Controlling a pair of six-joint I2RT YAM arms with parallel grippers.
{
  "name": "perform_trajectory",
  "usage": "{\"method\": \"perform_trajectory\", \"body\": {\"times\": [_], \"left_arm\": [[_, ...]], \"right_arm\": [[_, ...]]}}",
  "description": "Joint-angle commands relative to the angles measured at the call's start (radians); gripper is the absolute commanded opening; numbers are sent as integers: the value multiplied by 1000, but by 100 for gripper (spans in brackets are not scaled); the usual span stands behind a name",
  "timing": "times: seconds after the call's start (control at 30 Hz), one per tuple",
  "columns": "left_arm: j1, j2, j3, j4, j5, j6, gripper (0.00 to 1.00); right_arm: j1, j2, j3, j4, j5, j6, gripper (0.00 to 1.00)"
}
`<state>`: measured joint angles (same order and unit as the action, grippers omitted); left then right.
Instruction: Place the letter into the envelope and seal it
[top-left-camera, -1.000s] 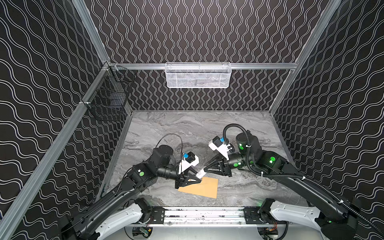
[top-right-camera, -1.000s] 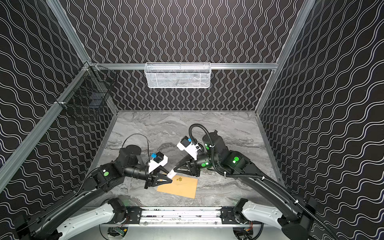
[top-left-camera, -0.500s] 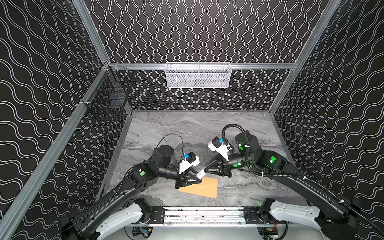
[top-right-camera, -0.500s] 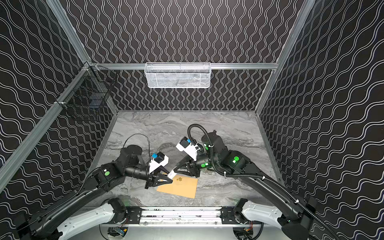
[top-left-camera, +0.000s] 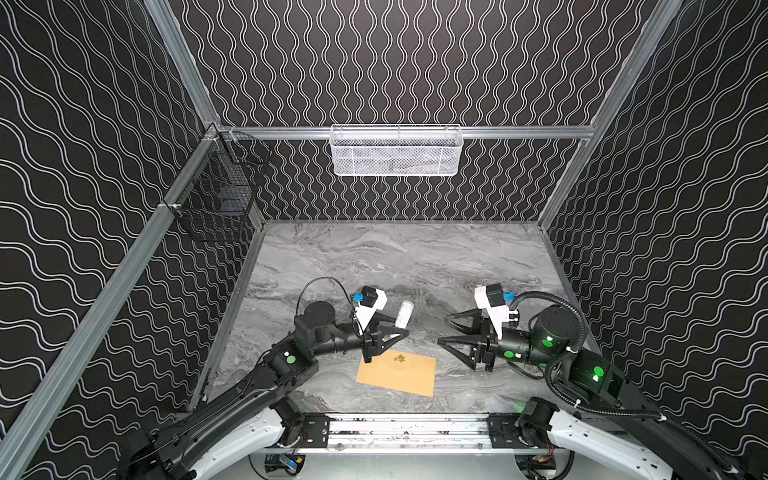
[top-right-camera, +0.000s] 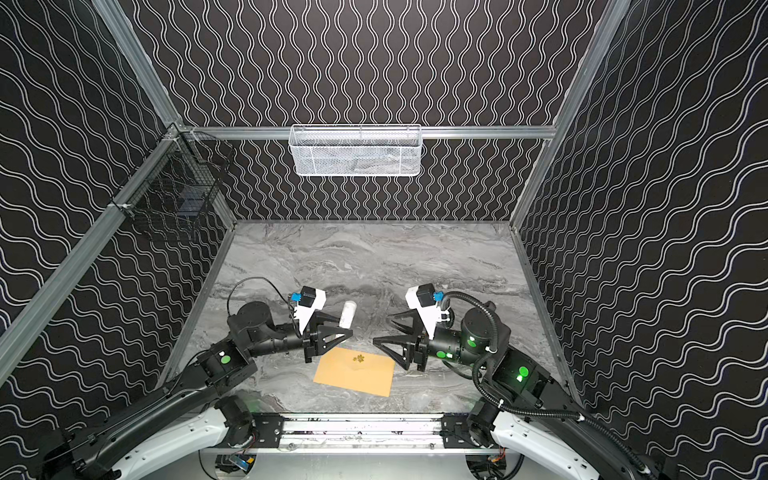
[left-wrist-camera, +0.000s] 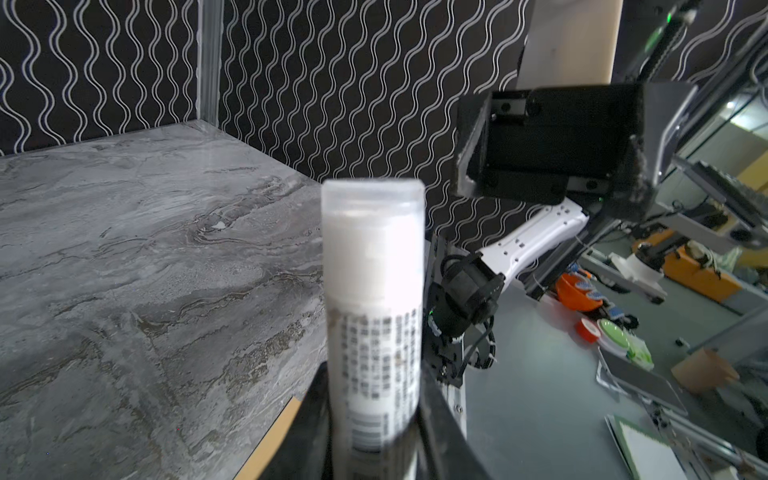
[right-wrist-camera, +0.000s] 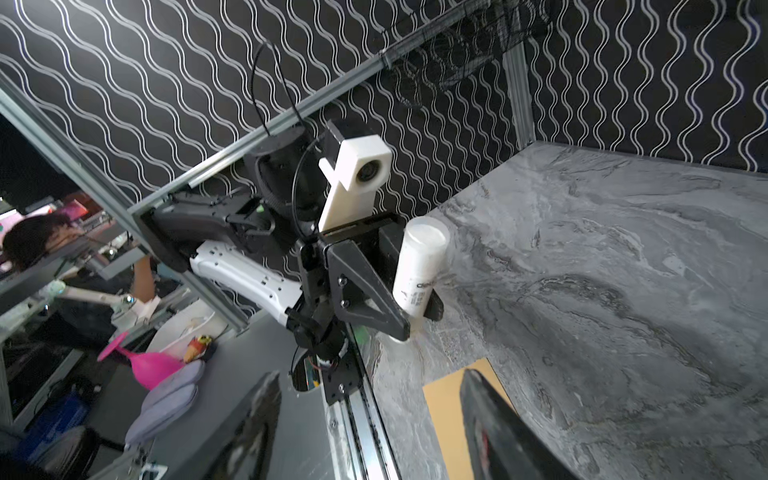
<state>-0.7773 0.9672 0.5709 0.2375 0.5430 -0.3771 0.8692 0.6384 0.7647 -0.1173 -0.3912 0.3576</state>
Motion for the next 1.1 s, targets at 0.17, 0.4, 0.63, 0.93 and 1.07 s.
{"method": "perform_trajectory", "body": {"times": [0.17, 0.4, 0.63, 0.93, 1.07], "left_arm": [[-2, 42, -18, 247, -52, -194, 0], [-2, 70, -37, 301, -33, -237, 0], [-5, 95, -40, 358, 6, -257, 0], [-17, 99, -42, 373, 2, -257, 0], [-23, 107, -40, 385, 2, -254, 0]], "right_arm": [[26, 118, -52, 313, 86, 137, 70], [29, 208, 4, 319, 79, 82, 70], [29, 308, 75, 323, 39, 59, 69], [30, 343, 121, 309, 49, 73, 63], [30, 379, 148, 261, 38, 70, 61]]}}
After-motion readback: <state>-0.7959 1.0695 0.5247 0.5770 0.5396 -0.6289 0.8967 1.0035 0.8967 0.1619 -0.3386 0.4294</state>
